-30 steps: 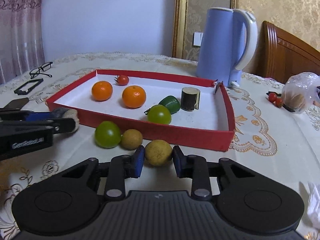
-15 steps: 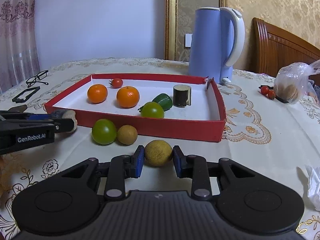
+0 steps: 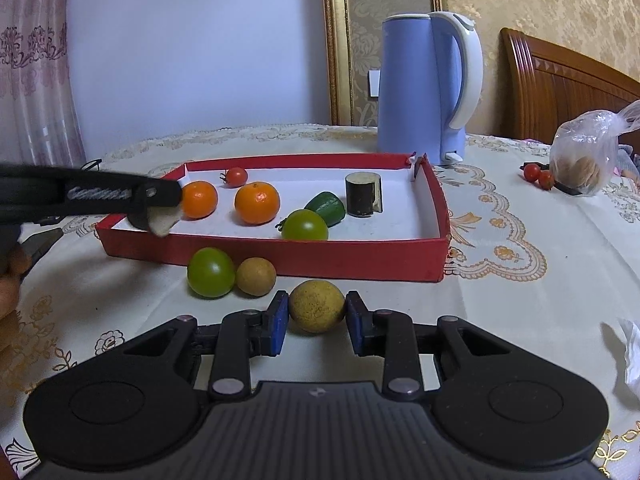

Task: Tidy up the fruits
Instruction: 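Carry the log piece into the tray and open the left gripper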

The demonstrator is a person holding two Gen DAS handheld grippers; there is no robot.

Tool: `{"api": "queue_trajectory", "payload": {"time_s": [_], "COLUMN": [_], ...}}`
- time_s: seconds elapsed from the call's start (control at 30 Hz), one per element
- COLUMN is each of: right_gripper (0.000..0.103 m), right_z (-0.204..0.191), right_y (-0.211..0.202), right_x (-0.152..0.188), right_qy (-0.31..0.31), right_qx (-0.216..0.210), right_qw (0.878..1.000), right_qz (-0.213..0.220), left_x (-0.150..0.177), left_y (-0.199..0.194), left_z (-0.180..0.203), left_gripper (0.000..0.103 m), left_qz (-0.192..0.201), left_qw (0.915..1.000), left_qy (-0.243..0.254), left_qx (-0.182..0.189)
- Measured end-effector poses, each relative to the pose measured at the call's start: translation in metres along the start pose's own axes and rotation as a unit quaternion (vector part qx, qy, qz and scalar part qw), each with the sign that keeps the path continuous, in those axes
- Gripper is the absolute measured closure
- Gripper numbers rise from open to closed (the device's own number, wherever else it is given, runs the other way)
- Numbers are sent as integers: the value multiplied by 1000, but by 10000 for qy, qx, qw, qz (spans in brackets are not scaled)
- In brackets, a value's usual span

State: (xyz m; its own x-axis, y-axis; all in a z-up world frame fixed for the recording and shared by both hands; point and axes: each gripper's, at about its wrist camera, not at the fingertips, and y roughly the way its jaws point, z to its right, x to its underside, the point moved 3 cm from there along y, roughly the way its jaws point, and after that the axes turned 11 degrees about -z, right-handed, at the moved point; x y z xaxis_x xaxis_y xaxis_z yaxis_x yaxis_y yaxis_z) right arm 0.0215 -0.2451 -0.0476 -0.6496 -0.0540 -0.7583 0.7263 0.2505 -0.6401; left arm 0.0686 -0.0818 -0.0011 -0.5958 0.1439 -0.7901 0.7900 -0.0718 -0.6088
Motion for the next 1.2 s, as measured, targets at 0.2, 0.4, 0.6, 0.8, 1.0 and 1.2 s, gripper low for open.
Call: {"api": "queue_trajectory", "payload": {"time_s": [0.2,0.4,0.6,0.8,1.0,1.2], "right_gripper": [73,73,73,73,73,73], "right_z": [1,2,2,2,2,2], "right_y": [-1,-2,-2,-3,-3,-3], "right_x": [1,1,2,2,1,1], "right_qy": [31,81,80,67,75,80], "right_qx": [-29,-86,-92,-83,-81,-69], "right_qw": [10000,9999,9999,9999,9999,9999], "right_qz": [43,63,76,85,93,101], "left_x": [-16,-31,-42,-56,-62,-73], "left_y": [23,42,62,70,78,94], "left_z": [5,7,13,17,17,14], "left_gripper": [73,73,73,73,73,68], "left_qz": [-194,-218,-263,-256,-275,-481], "left_qw": [9998,9994,9984,9981,9971,9965], "left_qy": [96,213,346,406,426,321], "left_qx": [-14,-141,-362,-397,-567,-600]}}
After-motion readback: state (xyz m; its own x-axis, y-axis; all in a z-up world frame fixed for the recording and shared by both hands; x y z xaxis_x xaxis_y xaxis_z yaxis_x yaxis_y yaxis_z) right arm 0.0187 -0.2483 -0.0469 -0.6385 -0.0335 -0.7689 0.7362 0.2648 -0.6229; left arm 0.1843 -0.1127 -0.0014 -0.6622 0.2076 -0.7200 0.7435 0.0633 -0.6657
